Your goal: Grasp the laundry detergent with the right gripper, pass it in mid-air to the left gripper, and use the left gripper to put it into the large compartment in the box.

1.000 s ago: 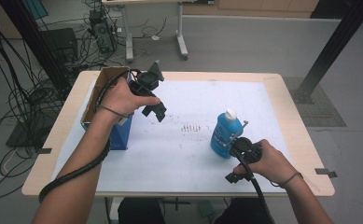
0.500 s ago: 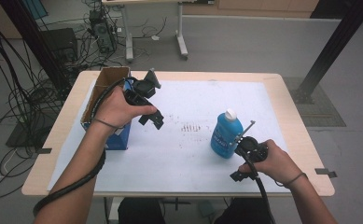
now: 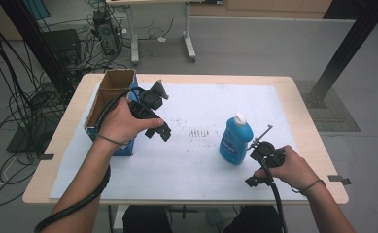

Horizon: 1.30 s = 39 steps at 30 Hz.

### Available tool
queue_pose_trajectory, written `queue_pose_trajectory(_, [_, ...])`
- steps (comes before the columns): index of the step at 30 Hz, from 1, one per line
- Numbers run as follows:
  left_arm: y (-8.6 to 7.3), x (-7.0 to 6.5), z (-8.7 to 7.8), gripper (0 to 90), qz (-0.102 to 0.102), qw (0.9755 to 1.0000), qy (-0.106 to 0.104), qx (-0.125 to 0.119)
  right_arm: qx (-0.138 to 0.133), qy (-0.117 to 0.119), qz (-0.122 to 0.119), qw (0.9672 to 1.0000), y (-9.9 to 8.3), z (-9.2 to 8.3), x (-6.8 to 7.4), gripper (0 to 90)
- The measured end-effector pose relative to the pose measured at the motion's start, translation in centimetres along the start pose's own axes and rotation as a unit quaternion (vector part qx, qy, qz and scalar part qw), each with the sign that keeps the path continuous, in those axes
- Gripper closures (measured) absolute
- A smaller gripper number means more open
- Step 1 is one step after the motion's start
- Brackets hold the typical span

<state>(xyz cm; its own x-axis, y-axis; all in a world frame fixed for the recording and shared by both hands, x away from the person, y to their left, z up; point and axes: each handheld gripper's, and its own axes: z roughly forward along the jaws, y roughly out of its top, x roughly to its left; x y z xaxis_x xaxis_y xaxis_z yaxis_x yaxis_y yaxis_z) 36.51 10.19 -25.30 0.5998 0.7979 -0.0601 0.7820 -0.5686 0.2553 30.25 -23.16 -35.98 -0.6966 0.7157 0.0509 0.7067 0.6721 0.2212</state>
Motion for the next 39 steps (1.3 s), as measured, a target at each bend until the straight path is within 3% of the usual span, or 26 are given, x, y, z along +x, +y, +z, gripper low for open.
queue_pose_trajectory(4, [-0.5,-0.9,0.4,8.3,0.010,0.9999,-0.009,0.000,-0.006,0.003,0.007,1.0000,-0.3,0.2,-0.5,12.8])
queue_pose_trajectory(20, [-2.1,-1.9,1.4,8.2,0.015,0.9998,-0.014,-0.002,-0.019,-0.001,0.023,0.9995,-1.5,1.3,-1.4,12.8])
queue_pose_trajectory(26, [-2.3,-2.0,1.7,8.2,0.015,0.9998,-0.015,-0.003,-0.020,-0.009,0.022,0.9995,-1.6,1.4,-1.3,12.3])
queue_pose_trajectory(39, [-2.4,-2.0,1.8,8.2,0.015,0.9998,-0.013,-0.004,-0.053,-0.009,0.035,0.9979,-1.8,2.3,-1.5,12.0])
